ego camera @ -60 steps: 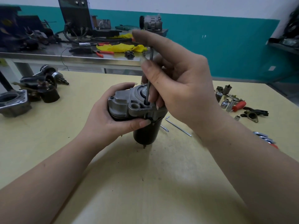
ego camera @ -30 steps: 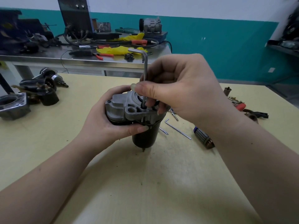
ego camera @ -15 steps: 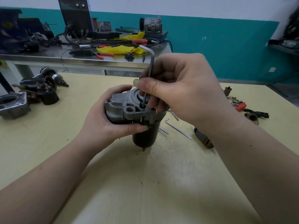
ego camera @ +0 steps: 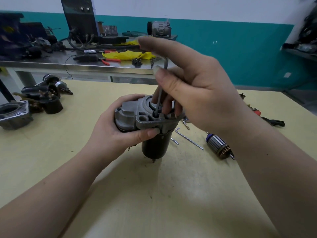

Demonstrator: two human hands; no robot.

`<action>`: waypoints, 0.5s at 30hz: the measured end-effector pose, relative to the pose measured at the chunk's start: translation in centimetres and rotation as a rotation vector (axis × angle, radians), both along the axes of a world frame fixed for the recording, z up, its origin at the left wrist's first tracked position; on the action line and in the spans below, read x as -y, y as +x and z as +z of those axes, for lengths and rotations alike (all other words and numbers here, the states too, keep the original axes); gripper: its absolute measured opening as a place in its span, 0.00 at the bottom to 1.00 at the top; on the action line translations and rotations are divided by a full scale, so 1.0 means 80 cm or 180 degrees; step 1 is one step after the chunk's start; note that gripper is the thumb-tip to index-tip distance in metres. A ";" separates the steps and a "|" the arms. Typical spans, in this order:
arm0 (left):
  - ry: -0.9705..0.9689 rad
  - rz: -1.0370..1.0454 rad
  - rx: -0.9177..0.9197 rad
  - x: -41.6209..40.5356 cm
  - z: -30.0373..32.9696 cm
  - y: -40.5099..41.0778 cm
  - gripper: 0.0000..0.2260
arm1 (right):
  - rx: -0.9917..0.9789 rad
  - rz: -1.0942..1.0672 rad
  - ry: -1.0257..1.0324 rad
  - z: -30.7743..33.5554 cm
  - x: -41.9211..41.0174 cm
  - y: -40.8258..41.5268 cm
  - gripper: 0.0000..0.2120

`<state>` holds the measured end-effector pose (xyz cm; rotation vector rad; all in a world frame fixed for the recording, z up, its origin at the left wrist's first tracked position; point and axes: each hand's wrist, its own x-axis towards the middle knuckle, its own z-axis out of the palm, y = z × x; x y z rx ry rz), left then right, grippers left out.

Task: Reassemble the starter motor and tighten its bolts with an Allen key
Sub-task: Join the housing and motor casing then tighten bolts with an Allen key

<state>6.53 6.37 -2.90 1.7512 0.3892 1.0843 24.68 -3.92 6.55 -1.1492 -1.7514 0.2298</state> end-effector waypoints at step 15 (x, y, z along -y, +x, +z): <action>-0.0040 -0.0068 0.0085 -0.004 -0.003 0.000 0.32 | -0.0571 0.0666 -0.0523 0.008 -0.003 0.013 0.12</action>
